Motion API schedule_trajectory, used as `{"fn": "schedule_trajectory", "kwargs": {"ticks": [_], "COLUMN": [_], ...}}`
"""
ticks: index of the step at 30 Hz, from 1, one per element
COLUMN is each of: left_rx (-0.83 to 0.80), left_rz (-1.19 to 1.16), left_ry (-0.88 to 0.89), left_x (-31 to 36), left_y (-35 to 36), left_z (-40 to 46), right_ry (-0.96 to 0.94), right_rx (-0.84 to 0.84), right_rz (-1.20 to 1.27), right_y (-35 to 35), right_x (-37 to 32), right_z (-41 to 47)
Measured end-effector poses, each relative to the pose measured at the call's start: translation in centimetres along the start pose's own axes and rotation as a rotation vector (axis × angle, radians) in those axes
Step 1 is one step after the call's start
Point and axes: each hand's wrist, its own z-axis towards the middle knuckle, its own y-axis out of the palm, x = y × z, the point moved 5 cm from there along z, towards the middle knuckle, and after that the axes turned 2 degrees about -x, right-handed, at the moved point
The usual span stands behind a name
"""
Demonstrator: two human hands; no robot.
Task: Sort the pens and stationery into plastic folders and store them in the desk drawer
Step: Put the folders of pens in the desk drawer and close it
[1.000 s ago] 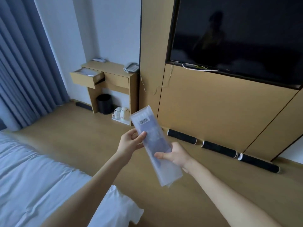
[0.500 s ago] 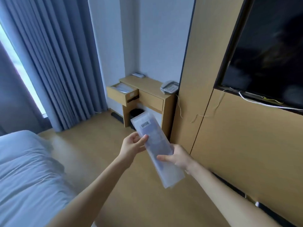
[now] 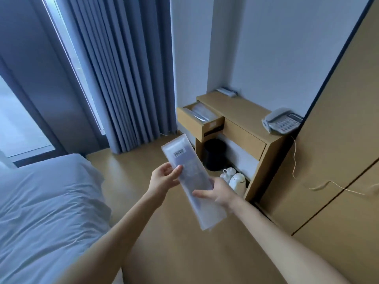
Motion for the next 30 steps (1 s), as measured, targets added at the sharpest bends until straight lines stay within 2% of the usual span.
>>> {"fn": "schedule_trajectory", "kwargs": {"ticks": [9,17,30], "left_rx": [-0.032,0.000,-0.002], "left_rz": [-0.017,-0.051,-0.027], "left_ry": [-0.014,-0.047,-0.087], "left_x": [2.8,1.3,4.4], "left_y": [0.1,0.5,0.0], "left_z": [19.1,34.8,59.4], "right_ry": [0.037,0.061,0.047], "right_rx": [0.061,0.023,-0.006], "right_rz": [0.033,0.028,0.019], "right_y": [-6.6,-12.9,-21.4], "right_x": [-5.0,-5.2,-10.4], "right_z": [15.9,31.2,54.1]}}
